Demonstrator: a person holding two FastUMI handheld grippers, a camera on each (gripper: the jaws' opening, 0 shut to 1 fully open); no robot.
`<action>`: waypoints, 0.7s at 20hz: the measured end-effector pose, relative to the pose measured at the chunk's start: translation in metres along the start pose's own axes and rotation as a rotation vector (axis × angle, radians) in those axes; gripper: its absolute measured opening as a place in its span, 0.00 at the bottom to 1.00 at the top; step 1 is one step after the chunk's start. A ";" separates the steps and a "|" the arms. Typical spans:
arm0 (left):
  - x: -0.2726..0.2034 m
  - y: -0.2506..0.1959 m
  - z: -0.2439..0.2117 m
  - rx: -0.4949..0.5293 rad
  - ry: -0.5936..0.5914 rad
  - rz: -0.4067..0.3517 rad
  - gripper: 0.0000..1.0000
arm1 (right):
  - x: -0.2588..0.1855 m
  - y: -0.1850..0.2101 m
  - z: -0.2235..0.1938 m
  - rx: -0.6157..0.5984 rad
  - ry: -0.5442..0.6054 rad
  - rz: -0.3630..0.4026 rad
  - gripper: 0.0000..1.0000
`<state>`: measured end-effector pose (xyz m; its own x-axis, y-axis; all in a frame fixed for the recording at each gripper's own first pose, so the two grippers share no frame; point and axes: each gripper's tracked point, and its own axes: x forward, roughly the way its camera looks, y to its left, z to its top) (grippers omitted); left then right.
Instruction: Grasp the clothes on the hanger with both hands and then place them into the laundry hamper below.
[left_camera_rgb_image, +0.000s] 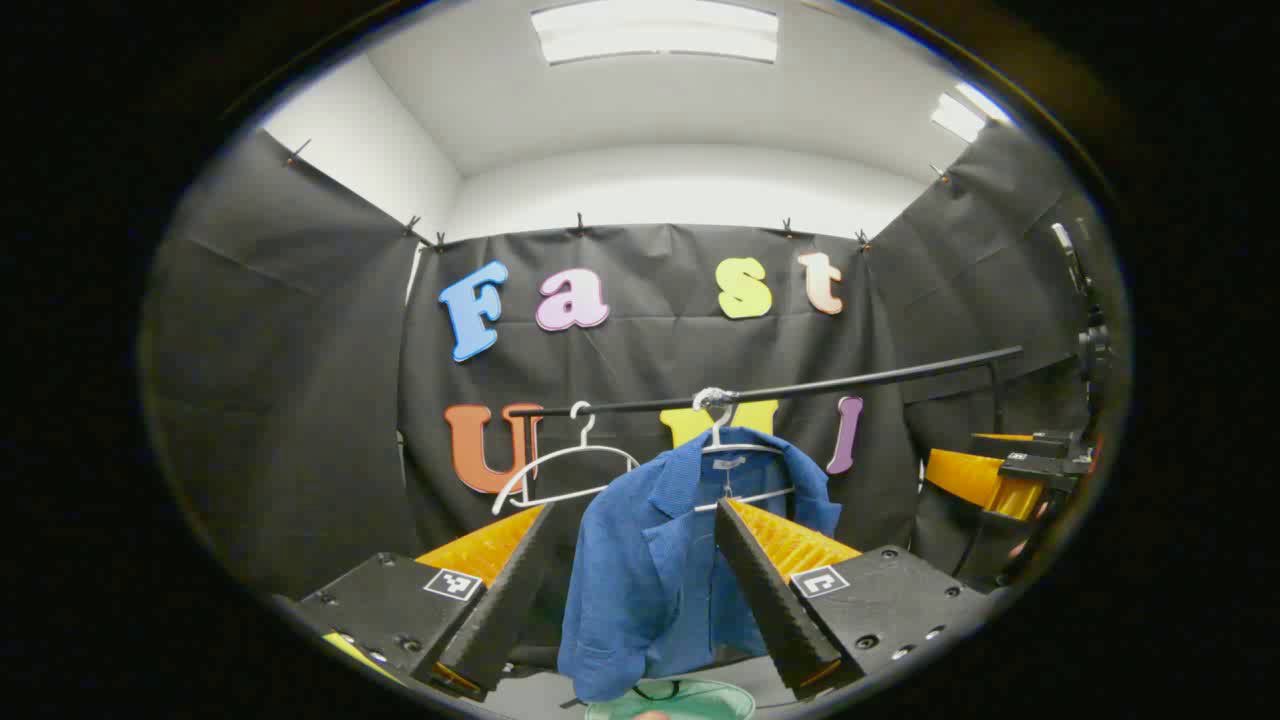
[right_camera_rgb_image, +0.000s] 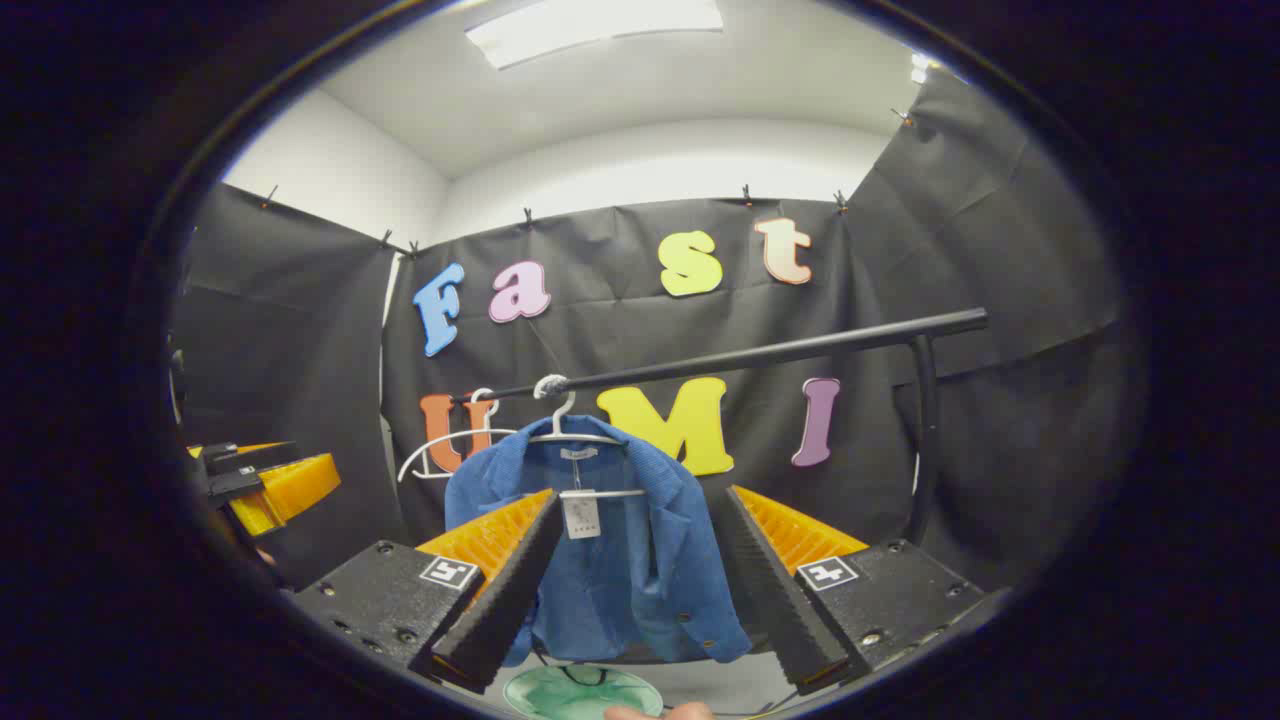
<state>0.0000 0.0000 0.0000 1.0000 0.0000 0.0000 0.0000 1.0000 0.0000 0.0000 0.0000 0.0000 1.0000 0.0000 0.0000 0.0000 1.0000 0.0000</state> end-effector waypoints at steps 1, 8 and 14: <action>0.001 0.001 -0.002 0.004 0.000 -0.012 1.00 | -0.001 0.000 -0.001 -0.002 0.006 -0.016 1.00; -0.005 0.011 -0.013 -0.002 0.003 -0.060 1.00 | -0.003 -0.004 -0.006 -0.028 0.021 -0.078 1.00; 0.005 0.007 -0.029 -0.026 0.030 -0.004 1.00 | 0.002 -0.006 -0.011 -0.043 0.047 -0.044 1.00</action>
<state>0.0049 0.0066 -0.0288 0.9995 -0.0042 -0.0297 0.0034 0.9997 -0.0260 0.0024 -0.0056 -0.0106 0.9979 -0.0451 -0.0465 0.0431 0.9981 -0.0436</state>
